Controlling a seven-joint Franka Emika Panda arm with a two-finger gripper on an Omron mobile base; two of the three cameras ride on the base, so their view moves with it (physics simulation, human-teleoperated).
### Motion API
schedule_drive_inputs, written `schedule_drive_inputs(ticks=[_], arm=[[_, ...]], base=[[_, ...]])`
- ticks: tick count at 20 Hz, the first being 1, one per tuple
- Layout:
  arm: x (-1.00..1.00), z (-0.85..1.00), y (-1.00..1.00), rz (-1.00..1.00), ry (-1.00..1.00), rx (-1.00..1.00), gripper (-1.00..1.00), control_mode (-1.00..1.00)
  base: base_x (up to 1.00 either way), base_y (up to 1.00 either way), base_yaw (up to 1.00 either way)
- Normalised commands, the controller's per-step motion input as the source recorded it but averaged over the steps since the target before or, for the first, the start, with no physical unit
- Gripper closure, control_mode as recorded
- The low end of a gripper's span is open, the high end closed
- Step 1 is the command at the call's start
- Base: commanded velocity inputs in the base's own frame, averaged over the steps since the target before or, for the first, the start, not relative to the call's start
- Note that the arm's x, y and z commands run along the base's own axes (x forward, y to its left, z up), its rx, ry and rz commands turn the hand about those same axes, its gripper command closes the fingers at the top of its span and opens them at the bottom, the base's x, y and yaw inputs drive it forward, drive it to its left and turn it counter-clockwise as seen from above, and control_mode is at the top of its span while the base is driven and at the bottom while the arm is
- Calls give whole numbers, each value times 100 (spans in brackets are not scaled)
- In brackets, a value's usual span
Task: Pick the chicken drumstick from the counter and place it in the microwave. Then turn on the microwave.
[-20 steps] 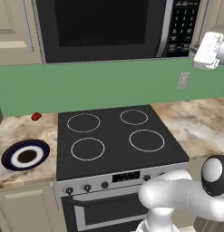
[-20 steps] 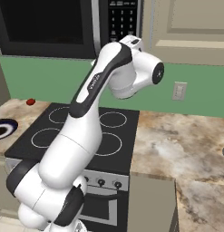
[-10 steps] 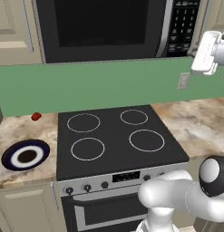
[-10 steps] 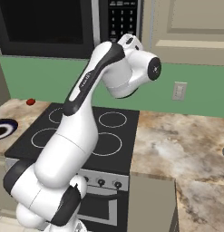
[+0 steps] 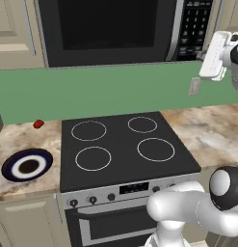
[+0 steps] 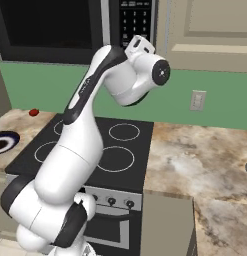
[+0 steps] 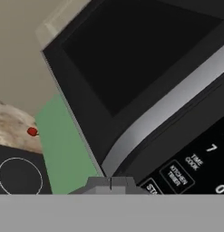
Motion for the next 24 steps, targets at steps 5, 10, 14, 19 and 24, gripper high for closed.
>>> schedule_drive_inputs(ticks=[5,10,14,19,24], arm=[[28,0,1,-6,-3,-7,100,-100],[20,0,0,-6,-2,-8,100,-100],[15,0,4,-6,-2,-8,100,-100],[9,0,7,-6,-1,-8,100,-100],[10,0,8,-6,0,-8,100,-100]], base=[[0,0,0],[0,0,0],[0,0,0],[0,0,0],[0,0,0]])
